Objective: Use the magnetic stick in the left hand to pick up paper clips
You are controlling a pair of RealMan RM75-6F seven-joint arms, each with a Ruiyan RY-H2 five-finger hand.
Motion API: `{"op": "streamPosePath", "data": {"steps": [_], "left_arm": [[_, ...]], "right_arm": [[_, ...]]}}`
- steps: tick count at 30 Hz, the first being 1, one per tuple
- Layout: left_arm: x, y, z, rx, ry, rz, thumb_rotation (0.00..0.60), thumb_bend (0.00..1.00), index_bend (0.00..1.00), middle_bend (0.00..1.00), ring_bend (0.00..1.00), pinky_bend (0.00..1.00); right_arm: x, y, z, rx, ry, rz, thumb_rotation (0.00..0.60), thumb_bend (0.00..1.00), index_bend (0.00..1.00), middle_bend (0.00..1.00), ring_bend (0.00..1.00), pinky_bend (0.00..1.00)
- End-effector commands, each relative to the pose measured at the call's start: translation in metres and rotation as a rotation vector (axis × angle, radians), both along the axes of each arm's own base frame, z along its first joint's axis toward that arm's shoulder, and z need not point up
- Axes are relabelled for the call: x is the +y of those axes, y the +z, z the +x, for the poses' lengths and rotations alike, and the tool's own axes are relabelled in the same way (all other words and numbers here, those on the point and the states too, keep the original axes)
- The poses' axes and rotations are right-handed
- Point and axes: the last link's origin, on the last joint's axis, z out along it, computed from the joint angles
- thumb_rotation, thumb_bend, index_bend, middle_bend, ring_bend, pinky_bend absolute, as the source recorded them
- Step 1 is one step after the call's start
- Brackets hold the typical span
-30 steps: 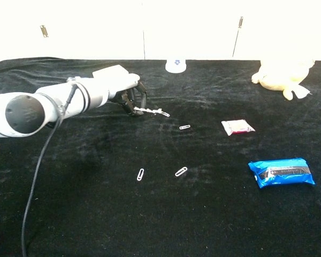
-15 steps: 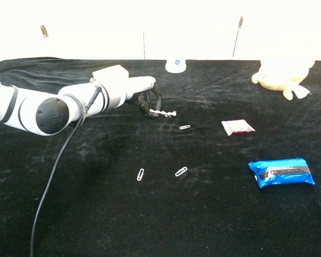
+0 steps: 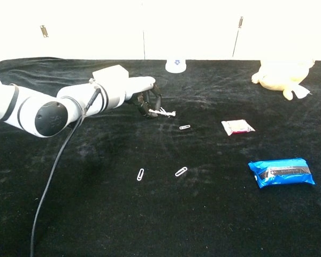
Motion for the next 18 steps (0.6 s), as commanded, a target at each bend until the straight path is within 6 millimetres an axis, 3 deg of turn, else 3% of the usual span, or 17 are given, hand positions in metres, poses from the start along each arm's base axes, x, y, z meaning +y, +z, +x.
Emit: {"op": "streamPosePath", "data": {"steps": [1, 13, 18], "left_arm": [[-0.005, 0.003, 0.001, -0.025, -0.015, -0.007, 0.6, 0.46, 0.75, 1.0, 1.0, 1.0], [-0.046, -0.002, 0.01, -0.036, -0.095, -0.043, 0.6, 0.46, 0.75, 1.0, 1.0, 1.0], [-0.048, -0.005, 0.012, -0.016, -0.089, -0.036, 0.6, 0.46, 0.75, 1.0, 1.0, 1.0]], "right_arm": [[-0.001, -0.001, 0.001, 0.001, 0.007, 0.009, 0.6, 0.24, 0.0, 0.0, 0.04, 0.0], [0.005, 0.0, 0.006, 0.004, 0.04, 0.008, 0.6, 0.24, 0.0, 0.0, 0.04, 0.0], [0.008, 0.001, 0.007, 0.005, 0.046, 0.001, 0.6, 0.24, 0.0, 0.0, 0.04, 0.0]]}}
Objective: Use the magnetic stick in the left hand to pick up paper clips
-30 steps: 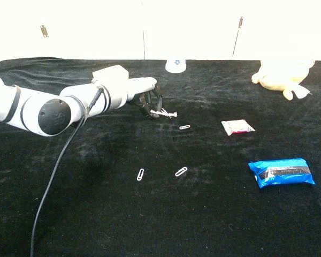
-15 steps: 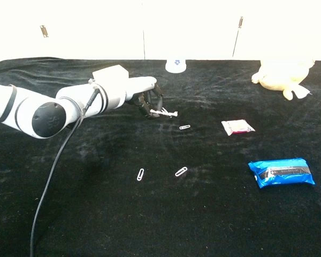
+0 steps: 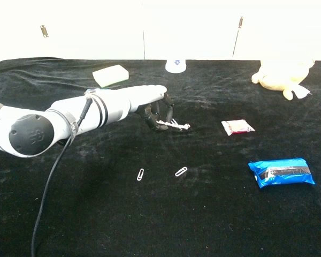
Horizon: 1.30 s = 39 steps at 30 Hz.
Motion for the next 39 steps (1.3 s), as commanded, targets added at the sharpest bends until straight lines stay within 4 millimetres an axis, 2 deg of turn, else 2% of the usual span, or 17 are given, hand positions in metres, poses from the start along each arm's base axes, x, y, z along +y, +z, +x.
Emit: {"op": "streamPosePath", "data": {"steps": [1, 14, 32, 39], "left_arm": [[0.001, 0.0, 0.001, 0.005, 0.013, 0.014, 0.6, 0.46, 0.75, 1.0, 1.0, 1.0], [0.008, -0.007, 0.001, 0.03, 0.025, 0.022, 0.6, 0.46, 0.75, 1.0, 1.0, 1.0], [0.005, -0.02, 0.008, 0.01, 0.019, -0.01, 0.6, 0.46, 0.75, 1.0, 1.0, 1.0], [0.009, -0.015, 0.007, 0.004, 0.017, 0.006, 0.6, 0.46, 0.75, 1.0, 1.0, 1.0]], "right_arm": [[0.001, 0.001, 0.0, -0.001, 0.0, -0.004, 0.6, 0.24, 0.0, 0.0, 0.04, 0.0], [-0.002, 0.002, -0.005, -0.009, -0.023, -0.006, 0.6, 0.24, 0.0, 0.0, 0.04, 0.0], [0.009, 0.005, -0.007, -0.013, -0.04, -0.036, 0.6, 0.23, 0.0, 0.0, 0.04, 0.0], [0.009, 0.005, -0.006, -0.012, -0.039, -0.035, 0.6, 0.24, 0.0, 0.0, 0.04, 0.0]]}}
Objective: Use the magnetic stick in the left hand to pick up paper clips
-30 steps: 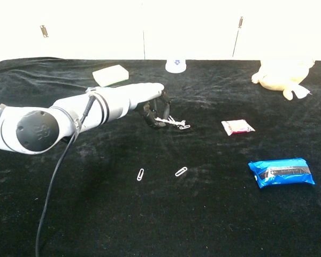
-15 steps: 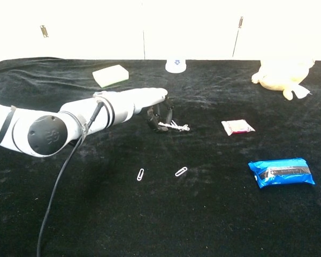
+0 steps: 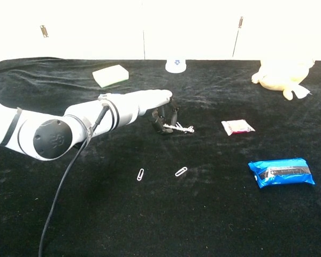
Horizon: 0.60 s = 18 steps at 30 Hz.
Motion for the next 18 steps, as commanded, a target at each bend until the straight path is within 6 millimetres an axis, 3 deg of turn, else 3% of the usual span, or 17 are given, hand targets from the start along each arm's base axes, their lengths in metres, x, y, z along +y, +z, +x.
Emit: {"op": "streamPosePath", "data": {"steps": [1, 10, 18], "left_arm": [[0.002, 0.004, 0.0, -0.008, -0.001, 0.009, 0.6, 0.46, 0.75, 1.0, 1.0, 1.0], [-0.01, 0.027, -0.006, -0.026, -0.043, 0.046, 0.6, 0.46, 0.75, 1.0, 1.0, 1.0], [-0.047, 0.048, -0.015, -0.042, -0.058, 0.093, 0.6, 0.46, 0.75, 1.0, 1.0, 1.0]], "right_arm": [[-0.001, 0.0, 0.0, 0.0, 0.001, 0.004, 0.6, 0.24, 0.0, 0.0, 0.04, 0.0], [-0.002, -0.002, 0.001, 0.005, 0.002, 0.006, 0.6, 0.24, 0.0, 0.0, 0.04, 0.0], [-0.001, -0.006, 0.009, 0.015, 0.044, 0.029, 0.6, 0.23, 0.0, 0.0, 0.04, 0.0]]}}
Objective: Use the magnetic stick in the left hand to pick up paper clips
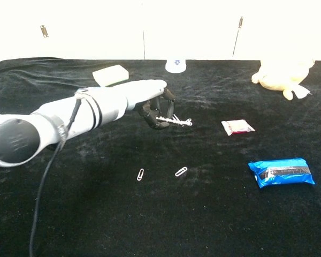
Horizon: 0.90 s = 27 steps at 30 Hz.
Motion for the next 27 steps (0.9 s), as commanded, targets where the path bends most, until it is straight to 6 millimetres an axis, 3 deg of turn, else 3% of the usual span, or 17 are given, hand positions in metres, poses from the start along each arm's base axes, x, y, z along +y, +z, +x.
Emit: {"op": "streamPosePath", "data": {"steps": [1, 11, 27], "left_arm": [[-0.02, 0.016, -0.014, 0.011, 0.008, 0.055, 0.6, 0.46, 0.75, 1.0, 1.0, 1.0], [-0.068, 0.03, -0.032, 0.059, 0.03, 0.129, 0.6, 0.46, 0.75, 1.0, 1.0, 1.0], [-0.105, 0.03, -0.072, 0.085, 0.109, 0.168, 0.6, 0.46, 0.75, 1.0, 1.0, 1.0]], "right_arm": [[0.0, -0.002, 0.003, 0.003, 0.016, 0.014, 0.6, 0.24, 0.0, 0.0, 0.04, 0.0], [0.002, -0.013, 0.02, 0.045, 0.101, 0.061, 0.6, 0.24, 0.0, 0.0, 0.04, 0.0], [0.007, -0.023, 0.033, 0.084, 0.179, 0.108, 0.6, 0.23, 0.0, 0.0, 0.04, 0.0]]}}
